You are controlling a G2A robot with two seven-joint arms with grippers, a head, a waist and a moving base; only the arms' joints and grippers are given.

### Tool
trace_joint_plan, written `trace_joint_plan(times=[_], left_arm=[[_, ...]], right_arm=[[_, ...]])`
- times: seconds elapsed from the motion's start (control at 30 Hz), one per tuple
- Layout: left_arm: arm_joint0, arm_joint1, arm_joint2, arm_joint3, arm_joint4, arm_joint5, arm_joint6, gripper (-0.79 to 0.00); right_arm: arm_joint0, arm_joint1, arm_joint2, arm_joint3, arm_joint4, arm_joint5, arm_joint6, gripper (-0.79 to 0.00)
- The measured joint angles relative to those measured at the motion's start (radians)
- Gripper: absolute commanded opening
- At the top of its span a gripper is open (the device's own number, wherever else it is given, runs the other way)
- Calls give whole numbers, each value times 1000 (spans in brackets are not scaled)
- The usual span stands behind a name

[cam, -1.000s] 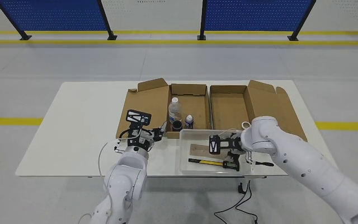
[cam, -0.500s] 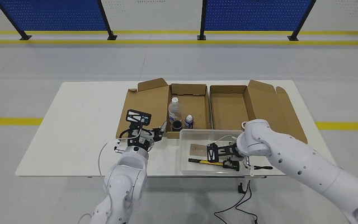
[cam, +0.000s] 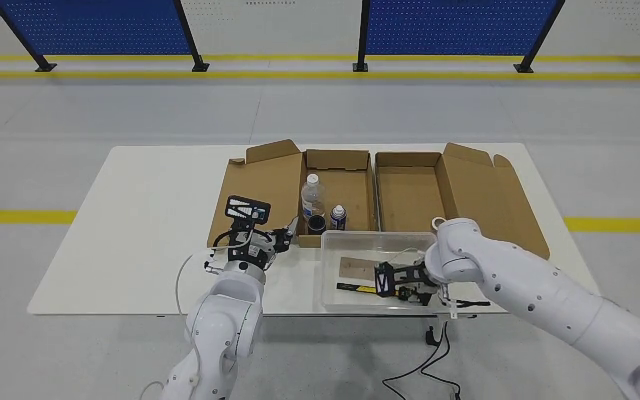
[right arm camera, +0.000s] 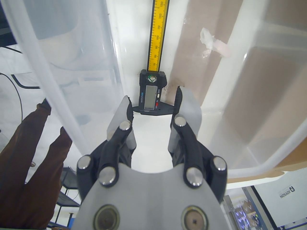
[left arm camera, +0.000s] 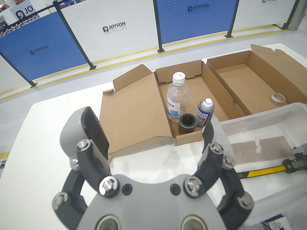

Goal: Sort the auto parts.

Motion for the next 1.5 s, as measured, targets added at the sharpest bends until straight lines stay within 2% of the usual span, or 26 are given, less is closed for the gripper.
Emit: trace_joint_plan(times=[0.67,0.87,0.9,0.93,1.0,1.23,1.5], left_arm=[[0,0,0,0,0,0,0,0],[0,0,0,0,0,0,0,0],[0,0,0,0,0,0,0,0],[0,0,0,0,0,0,0,0],[0,0,0,0,0,0,0,0],[0,0,0,0,0,0,0,0],[0,0,0,0,0,0,0,0]], right_arm=[[-2,-88,-48,147,-32,-39,-39,-403],[-3,-109,-55,177,-34,-48,-48,-428],[-6,-113,-55,183,-38,-48,-48,-477],[-7,-116,-55,187,-41,-48,-49,-560],[-8,-122,-55,196,-45,-50,-50,-776],[12,-128,-51,184,-35,-40,-40,-785],[14,-106,-2,105,-29,1,-31,-785]])
